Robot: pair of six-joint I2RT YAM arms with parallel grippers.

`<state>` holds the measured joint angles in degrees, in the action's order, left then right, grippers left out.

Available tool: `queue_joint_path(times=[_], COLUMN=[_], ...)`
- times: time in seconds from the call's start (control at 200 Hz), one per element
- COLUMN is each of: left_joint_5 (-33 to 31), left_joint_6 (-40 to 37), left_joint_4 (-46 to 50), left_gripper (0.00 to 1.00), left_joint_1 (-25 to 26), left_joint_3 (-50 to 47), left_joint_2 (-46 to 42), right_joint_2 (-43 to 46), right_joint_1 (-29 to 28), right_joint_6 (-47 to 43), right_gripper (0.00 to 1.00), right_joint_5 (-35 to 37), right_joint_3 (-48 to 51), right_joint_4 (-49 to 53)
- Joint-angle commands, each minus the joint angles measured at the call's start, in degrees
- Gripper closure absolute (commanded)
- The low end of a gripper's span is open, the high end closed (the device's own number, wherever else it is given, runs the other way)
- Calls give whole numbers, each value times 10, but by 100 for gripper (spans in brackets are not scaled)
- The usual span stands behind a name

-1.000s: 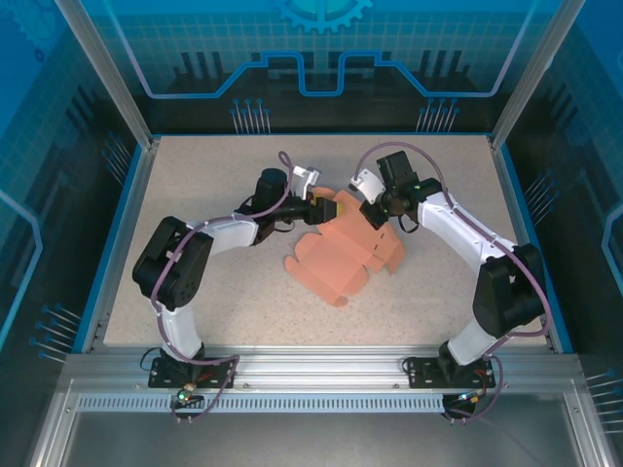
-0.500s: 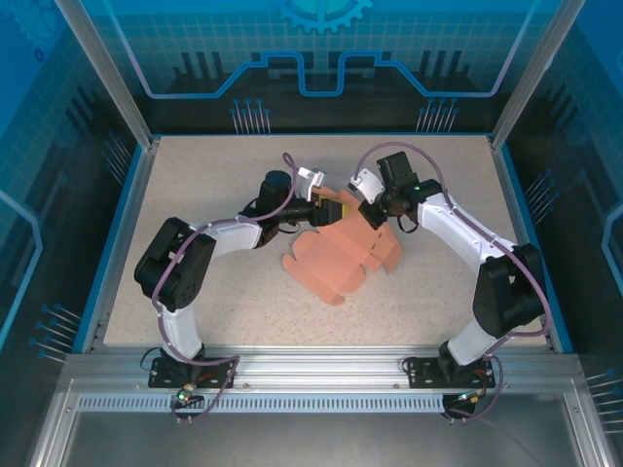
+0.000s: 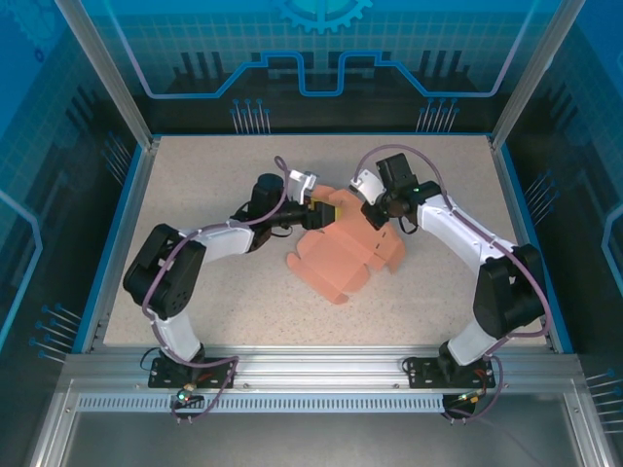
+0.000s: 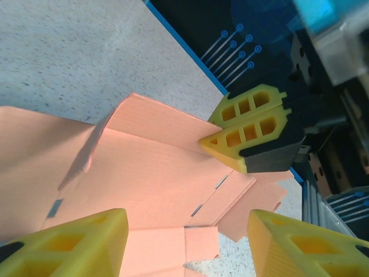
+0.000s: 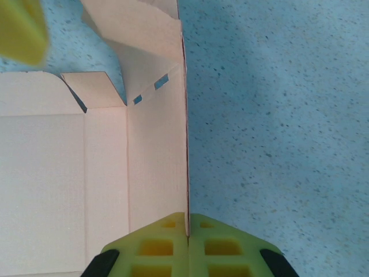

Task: Fold the paper box

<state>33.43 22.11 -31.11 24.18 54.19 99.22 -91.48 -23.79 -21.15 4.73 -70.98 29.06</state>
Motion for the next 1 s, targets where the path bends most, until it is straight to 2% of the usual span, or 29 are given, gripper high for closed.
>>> queue_joint_path(times=[0.0, 0.28, 0.61, 0.996], left_joint_5=[-28, -133, -204, -203], left_joint_6=[-11, -9, -29, -46], left_joint_4=[5, 57, 151, 190], left_gripper=[41, 40, 40, 41], left_joint_1=[-19, -64, -85, -85], left_joint_3=[-26, -70, -35, 19], left_joint_2=[-41, -94, -66, -6], right_joint_2=[17, 14, 25, 18], right_joint_1=[-27, -82, -133, -155], right_joint_6=[-36, -107, -216, -309], right_gripper=[96, 96, 96, 96], right_joint_5=[69, 196, 297, 348], right_joint_3=[13, 49, 128, 192], right_joint_4=[-23, -88, -233, -368])
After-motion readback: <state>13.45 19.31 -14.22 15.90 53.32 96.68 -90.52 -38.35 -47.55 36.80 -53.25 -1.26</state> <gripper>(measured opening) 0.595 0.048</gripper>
